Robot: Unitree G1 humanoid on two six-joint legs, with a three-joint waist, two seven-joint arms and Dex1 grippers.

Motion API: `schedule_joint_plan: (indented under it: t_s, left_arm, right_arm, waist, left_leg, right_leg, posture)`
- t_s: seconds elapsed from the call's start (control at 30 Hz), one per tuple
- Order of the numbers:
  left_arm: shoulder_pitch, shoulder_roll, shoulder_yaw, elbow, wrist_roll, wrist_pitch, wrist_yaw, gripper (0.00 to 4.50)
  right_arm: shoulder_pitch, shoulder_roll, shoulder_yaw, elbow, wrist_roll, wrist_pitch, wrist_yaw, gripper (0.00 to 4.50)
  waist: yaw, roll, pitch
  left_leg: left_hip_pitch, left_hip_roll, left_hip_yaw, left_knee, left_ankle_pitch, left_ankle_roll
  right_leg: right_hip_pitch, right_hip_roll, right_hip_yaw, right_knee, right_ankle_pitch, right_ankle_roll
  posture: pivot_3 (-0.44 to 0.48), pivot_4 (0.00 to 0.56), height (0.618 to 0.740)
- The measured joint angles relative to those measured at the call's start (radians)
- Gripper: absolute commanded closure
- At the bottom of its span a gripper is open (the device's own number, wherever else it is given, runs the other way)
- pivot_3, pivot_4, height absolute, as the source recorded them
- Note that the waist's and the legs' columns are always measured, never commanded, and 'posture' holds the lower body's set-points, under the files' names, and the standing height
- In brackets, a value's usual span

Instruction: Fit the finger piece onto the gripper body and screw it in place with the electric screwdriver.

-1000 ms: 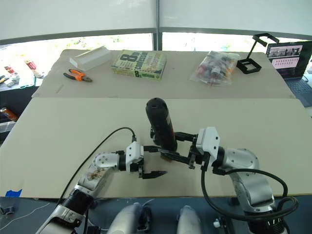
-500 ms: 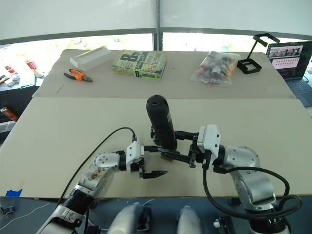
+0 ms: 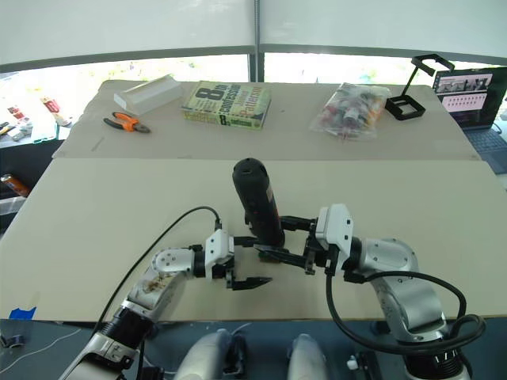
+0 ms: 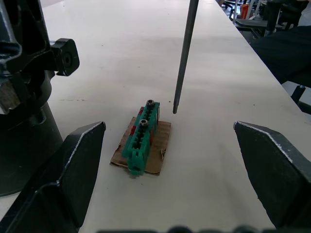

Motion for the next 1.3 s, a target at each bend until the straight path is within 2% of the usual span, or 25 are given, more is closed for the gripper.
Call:
schedule_joint_plan:
  t_s: [0.4, 0.53, 1.3]
  left_arm:
    - [-0.001, 0.001, 0.033, 0.018, -0.036, 0.006, 0.005, 0.00]
    - [-0.008, 0.018, 0.057, 0.031, -0.046, 0.002, -0.005, 0.00]
    - [-0.013, -0.002, 0.036, 0.027, -0.017, 0.008, -0.001, 0.00]
  right_arm:
    - [-0.024, 0.000, -0.044, -0.048, 0.118, 0.079, -0.073, 2.59]
    - [-0.036, 0.000, -0.052, -0.047, 0.118, 0.080, -0.094, 2.59]
    - [-0.031, 0.024, -0.038, -0.001, 0.063, 0.043, -0.089, 2.59]
  waist:
    - [-0.006, 0.000, 0.000]
    - [-0.007, 0.000, 0.000]
    - [-0.003, 0.000, 0.000]
  left_leg:
    - [0.000, 0.000, 0.000, 0.000, 0.000, 0.000]
    - [0.000, 0.000, 0.000, -0.001, 0.000, 0.000]
    - [0.000, 0.000, 0.000, 0.000, 0.000, 0.000]
  right_leg:
    - [-0.001, 0.000, 0.000, 0.000, 0.000, -0.001]
    - [-0.001, 0.000, 0.000, 0.000, 0.000, -0.001]
    - [0.000, 0.000, 0.000, 0.000, 0.000, 0.000]
  posture:
    - [0.000, 0.150, 0.740]
    - [0.000, 0.150, 0.740]
    - [0.000, 0.150, 0.740]
